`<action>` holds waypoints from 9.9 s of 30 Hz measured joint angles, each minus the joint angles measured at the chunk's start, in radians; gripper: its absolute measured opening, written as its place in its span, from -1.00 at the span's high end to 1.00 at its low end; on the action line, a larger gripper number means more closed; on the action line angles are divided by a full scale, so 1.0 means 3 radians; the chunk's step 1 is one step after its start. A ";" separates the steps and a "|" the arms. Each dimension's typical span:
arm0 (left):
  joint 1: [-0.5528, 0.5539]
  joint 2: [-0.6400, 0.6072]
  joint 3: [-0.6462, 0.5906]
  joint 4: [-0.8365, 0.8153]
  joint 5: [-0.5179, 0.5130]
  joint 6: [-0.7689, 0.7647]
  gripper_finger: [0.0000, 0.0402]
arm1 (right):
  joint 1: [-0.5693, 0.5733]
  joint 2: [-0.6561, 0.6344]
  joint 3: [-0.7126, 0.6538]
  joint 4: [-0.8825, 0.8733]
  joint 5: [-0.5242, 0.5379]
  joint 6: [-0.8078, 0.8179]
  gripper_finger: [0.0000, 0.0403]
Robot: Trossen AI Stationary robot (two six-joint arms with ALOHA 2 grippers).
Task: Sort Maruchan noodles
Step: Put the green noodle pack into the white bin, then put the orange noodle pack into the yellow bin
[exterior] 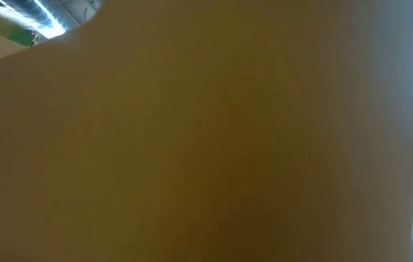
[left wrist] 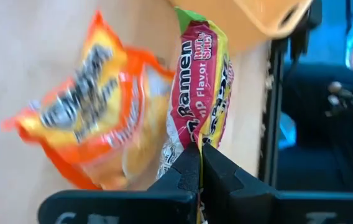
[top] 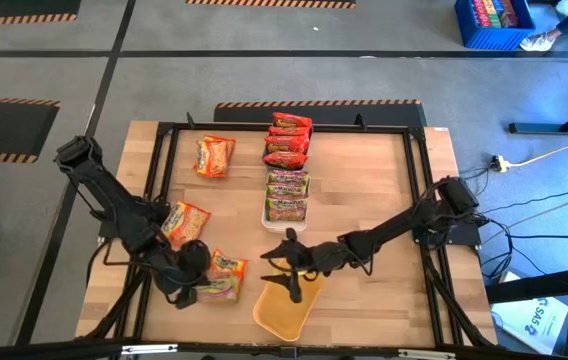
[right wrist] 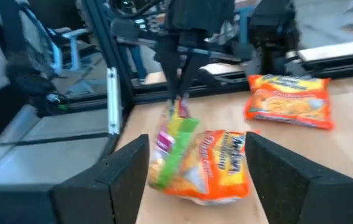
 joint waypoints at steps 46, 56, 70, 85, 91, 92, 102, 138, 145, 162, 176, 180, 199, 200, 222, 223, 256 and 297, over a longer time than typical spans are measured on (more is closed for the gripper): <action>0.0426 -0.0016 0.0012 0.0949 -0.1073 0.1278 0.63 | -0.0318 0.0704 0.0744 -0.0502 -0.0437 0.0117 0.34; 0.0579 -0.0682 0.0017 0.0689 -0.0738 0.1517 0.32 | -0.0317 0.0081 0.0731 -0.1516 -0.0095 -0.0199 0.34; 0.0576 -0.0505 -0.0087 0.0461 -0.1471 0.1604 0.33 | -0.0614 -0.1227 -0.1124 -0.0504 0.0070 -0.0241 0.31; 0.1011 0.0021 -0.0089 0.0708 -0.1470 0.1744 0.33 | -0.1352 -0.0636 -0.1516 0.0786 -0.0914 -0.0507 0.29; 0.1172 0.0045 -0.0090 0.0797 -0.1469 0.1858 0.33 | -0.1349 -0.0410 -0.1496 0.1020 -0.0923 -0.0575 0.29; 0.1189 0.0044 -0.0090 0.0813 -0.1469 0.1859 0.33 | -0.1348 -0.0386 -0.1495 0.1075 -0.0922 -0.0574 0.28; 0.1217 0.0044 -0.0090 0.0868 -0.1470 0.1882 0.33 | -0.1347 -0.0208 -0.1401 0.1068 -0.0688 -0.0412 0.13; 0.1113 0.0203 -0.0091 0.1065 -0.0834 0.1514 0.33 | -0.0416 -0.1171 -0.1332 -0.0266 -0.0639 -0.0142 -0.25; 0.0721 0.0054 -0.0085 0.0858 -0.0329 0.0540 0.33 | -0.0358 -0.1136 -0.1330 -0.0113 -0.0592 0.0112 -0.25; -0.0062 0.0800 -0.0087 0.0343 -0.0347 -0.1696 0.33 | -0.0078 -0.0454 -0.0717 -0.0270 -0.0280 0.0303 -0.25; -0.0063 0.1260 -0.0085 0.0316 -0.0792 -0.0317 0.33 | -0.0249 0.0353 0.1072 -0.1859 -0.0224 0.0569 -0.25; -0.0104 0.1262 -0.0089 0.0320 -0.0940 -0.0193 0.33 | -0.0405 0.0659 0.1459 -0.2107 -0.0525 0.0827 -0.26; -0.0349 0.1269 -0.0095 0.0385 -0.1468 -0.0115 0.33 | -0.0607 0.1548 0.2271 -0.2598 -0.0760 0.1616 -0.26; -0.0357 0.1269 -0.0095 0.0387 -0.1470 -0.0115 0.33 | -0.0608 0.1562 0.2271 -0.2600 -0.0755 0.1635 -0.26; -0.0356 0.1267 -0.0090 0.0459 -0.1558 -0.0118 0.33 | -0.0611 0.1703 0.2270 -0.2339 -0.0953 0.1832 0.12; -0.0356 0.1267 -0.0090 0.0460 -0.1558 -0.0117 0.33 | -0.0611 0.1703 0.2270 -0.2322 -0.0954 0.1805 0.22; -0.0416 -0.0006 -0.0088 -0.0327 -0.1319 -0.0241 0.33 | -0.0575 0.1028 0.2269 -0.2686 -0.0507 0.0124 1.00; 0.1014 0.1530 -0.0088 0.1984 -0.1034 0.0624 0.33 | -0.0135 0.0373 0.1606 -0.5083 0.0601 0.1156 0.37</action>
